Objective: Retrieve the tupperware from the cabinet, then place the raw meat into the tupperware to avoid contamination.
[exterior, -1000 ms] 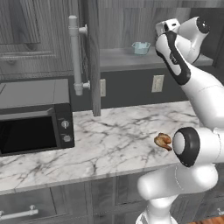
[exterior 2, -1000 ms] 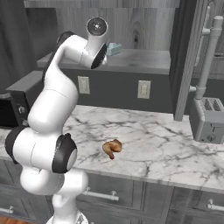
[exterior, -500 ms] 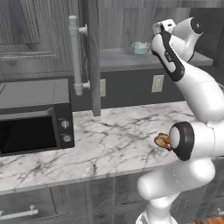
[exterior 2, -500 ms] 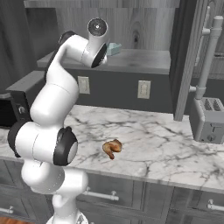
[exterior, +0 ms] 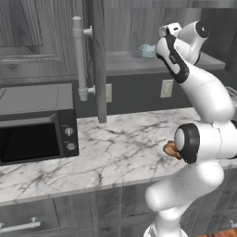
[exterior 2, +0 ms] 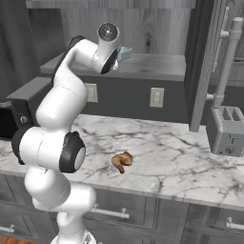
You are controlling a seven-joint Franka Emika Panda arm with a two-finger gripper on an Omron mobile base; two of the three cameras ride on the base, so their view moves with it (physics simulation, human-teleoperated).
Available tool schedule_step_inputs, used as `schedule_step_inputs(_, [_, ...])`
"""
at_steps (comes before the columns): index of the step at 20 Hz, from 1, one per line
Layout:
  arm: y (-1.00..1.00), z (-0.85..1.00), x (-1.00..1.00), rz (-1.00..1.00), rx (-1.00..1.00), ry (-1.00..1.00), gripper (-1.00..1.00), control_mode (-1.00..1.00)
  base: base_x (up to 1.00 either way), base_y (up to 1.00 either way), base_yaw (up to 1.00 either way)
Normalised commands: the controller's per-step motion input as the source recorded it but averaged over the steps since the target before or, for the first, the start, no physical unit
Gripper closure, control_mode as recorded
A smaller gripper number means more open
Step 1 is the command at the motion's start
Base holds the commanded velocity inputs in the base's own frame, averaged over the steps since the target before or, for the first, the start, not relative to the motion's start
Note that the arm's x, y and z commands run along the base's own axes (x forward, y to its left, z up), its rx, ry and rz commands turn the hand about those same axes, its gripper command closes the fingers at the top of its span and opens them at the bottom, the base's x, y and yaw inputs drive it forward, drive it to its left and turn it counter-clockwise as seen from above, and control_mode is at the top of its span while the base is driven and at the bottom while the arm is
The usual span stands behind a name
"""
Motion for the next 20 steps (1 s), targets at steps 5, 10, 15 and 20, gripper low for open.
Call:
schedule_step_inputs(5, [-0.02, -0.11, 0.26, 0.0, 0.0, 0.0, -1.0, -1.0, 0.0, 0.0, 0.0])
schedule_step_inputs(10, [-0.01, -0.07, 0.25, 0.0, 0.0, 0.0, -1.0, -1.0, 0.0, 0.0, 0.0])
schedule_step_inputs(15, [-0.03, -0.01, 0.26, 0.0, 0.0, 0.0, -1.0, -1.0, 0.0, 0.0, 0.0])
schedule_step_inputs(20, [-0.07, 0.0, 0.26, -0.01, 0.0, 0.0, -1.0, -1.0, 0.0, 0.0, 0.0])
